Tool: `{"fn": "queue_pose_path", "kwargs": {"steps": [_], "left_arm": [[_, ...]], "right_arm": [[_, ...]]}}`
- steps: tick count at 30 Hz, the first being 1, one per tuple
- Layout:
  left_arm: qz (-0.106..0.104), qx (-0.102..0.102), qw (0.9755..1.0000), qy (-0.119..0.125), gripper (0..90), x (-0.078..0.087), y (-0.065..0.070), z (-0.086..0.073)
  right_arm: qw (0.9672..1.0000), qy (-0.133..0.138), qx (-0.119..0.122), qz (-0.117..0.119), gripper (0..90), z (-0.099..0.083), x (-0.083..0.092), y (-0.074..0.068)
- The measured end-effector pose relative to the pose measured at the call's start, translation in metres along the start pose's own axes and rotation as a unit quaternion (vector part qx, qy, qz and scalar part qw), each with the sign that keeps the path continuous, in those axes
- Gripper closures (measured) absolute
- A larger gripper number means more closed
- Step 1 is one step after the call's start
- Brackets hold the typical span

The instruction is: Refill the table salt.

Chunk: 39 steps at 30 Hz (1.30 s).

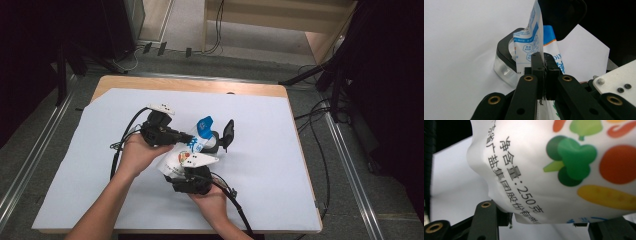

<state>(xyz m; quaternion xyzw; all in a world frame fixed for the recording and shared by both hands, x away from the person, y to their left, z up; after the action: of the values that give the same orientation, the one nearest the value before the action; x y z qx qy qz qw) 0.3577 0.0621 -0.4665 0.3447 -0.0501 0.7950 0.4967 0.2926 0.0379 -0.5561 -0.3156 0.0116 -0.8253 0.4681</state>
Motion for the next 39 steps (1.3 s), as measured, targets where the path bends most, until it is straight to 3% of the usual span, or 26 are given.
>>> {"fn": "queue_pose_path", "kwargs": {"steps": [6, 18, 26, 32, 39], "left_arm": [[0.001, 0.001, 1.0000, 0.003, 90.0, -0.002, 0.000, 0.003], [0.002, 0.011, 0.9999, 0.004, 90.0, -0.007, -0.002, 0.005], [-0.005, 0.014, 0.9998, 0.013, 89.7, -0.004, -0.001, 0.007], [-0.006, 0.015, 0.9999, -0.002, 89.8, -0.009, 0.000, 0.005], [-0.007, 0.028, 0.9996, -0.003, 89.9, -0.010, 0.000, 0.006]], "right_arm": [[0.9996, 0.003, -0.021, 0.020, 47.7, 0.007, 0.003, -0.005], [0.9996, -0.006, -0.015, 0.023, 43.3, 0.007, 0.001, -0.006], [0.9982, 0.007, -0.043, 0.043, 48.7, 0.012, 0.006, -0.006], [0.9981, -0.002, -0.040, 0.047, 45.9, 0.010, 0.004, -0.009], [0.9982, -0.005, -0.038, 0.046, 46.1, 0.010, 0.003, -0.008]]}}
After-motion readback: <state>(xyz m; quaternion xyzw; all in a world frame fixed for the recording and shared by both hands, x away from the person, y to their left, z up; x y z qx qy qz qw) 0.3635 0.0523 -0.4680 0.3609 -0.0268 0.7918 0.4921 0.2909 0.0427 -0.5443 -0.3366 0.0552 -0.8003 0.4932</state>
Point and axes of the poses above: each handheld gripper's, and its own axes: x roughly backward along the jaws, z roughly out of its top, y roughly to its right, the point moved 9 cm from there along -x, roughly forward along the jaws, and after that the axes turned 7 degrees about -x, right-handed, at the moved point
